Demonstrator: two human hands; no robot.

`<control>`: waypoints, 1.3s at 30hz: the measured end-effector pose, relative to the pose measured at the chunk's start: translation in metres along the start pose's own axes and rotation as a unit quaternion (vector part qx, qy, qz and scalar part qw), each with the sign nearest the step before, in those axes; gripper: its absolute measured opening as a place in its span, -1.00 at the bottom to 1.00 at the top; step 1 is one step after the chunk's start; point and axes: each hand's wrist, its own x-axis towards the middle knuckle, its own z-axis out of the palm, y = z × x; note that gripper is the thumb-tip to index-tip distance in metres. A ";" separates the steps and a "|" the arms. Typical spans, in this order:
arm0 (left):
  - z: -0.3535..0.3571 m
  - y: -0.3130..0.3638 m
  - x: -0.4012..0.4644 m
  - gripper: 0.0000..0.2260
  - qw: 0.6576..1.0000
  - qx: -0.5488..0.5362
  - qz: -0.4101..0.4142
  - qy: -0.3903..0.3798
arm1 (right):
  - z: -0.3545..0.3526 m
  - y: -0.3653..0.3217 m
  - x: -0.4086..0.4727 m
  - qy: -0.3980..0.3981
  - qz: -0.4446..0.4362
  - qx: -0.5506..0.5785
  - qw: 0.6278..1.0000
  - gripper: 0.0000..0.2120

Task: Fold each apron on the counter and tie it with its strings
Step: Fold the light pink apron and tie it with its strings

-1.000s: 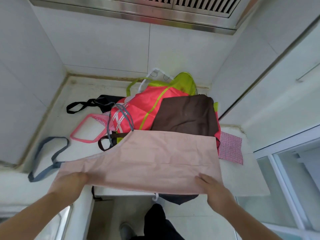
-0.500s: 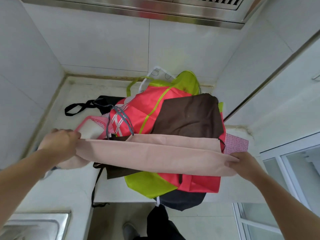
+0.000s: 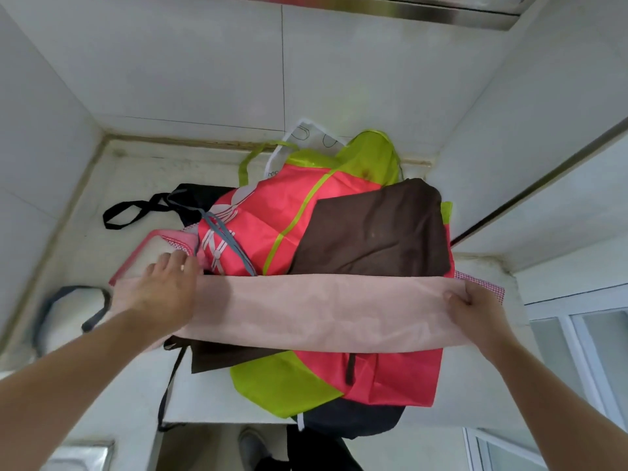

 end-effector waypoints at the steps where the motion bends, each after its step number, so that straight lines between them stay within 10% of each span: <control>1: 0.005 0.017 -0.002 -0.58 0.997 -0.064 0.042 0.008 | 0.004 -0.002 0.003 -0.001 -0.009 -0.015 1.000 -0.92; 9: 0.055 0.096 -0.038 -0.43 0.972 -0.196 0.126 -0.009 | 0.030 -0.034 -0.031 0.186 -0.140 -0.183 0.955 -0.58; 14: 0.066 0.081 -0.058 -0.61 0.955 -0.284 0.058 0.065 | 0.116 -0.047 -0.109 -0.119 -0.310 -0.219 0.918 -0.80; 17: 0.059 0.064 -0.078 -0.93 0.907 -0.379 -0.167 0.075 | 0.147 -0.033 -0.114 -0.150 -0.275 -0.212 0.926 -0.67; 20: 0.051 0.036 -0.087 -0.76 0.765 -0.482 -0.426 -0.023 | 0.151 -0.032 -0.106 -0.143 -0.250 -0.208 0.935 -0.66; 23: 0.048 0.007 -0.085 -0.70 0.503 -0.650 -0.569 -0.024 | 0.150 -0.033 -0.103 -0.160 -0.258 -0.206 0.930 -0.68; 26: 0.058 -0.018 -0.081 -0.79 0.419 -0.699 -0.580 0.004 | 0.148 -0.037 -0.103 -0.178 -0.252 -0.208 0.928 -0.70; 36: 0.067 -0.038 -0.085 -0.78 0.532 -0.605 -0.592 -0.006 | 0.146 -0.047 -0.104 -0.205 -0.227 -0.211 0.929 -0.81; 39: 0.053 -0.014 -0.092 -0.62 0.659 -0.492 -0.569 -0.013 | 0.146 -0.064 -0.115 -0.162 -0.207 -0.241 0.934 -0.86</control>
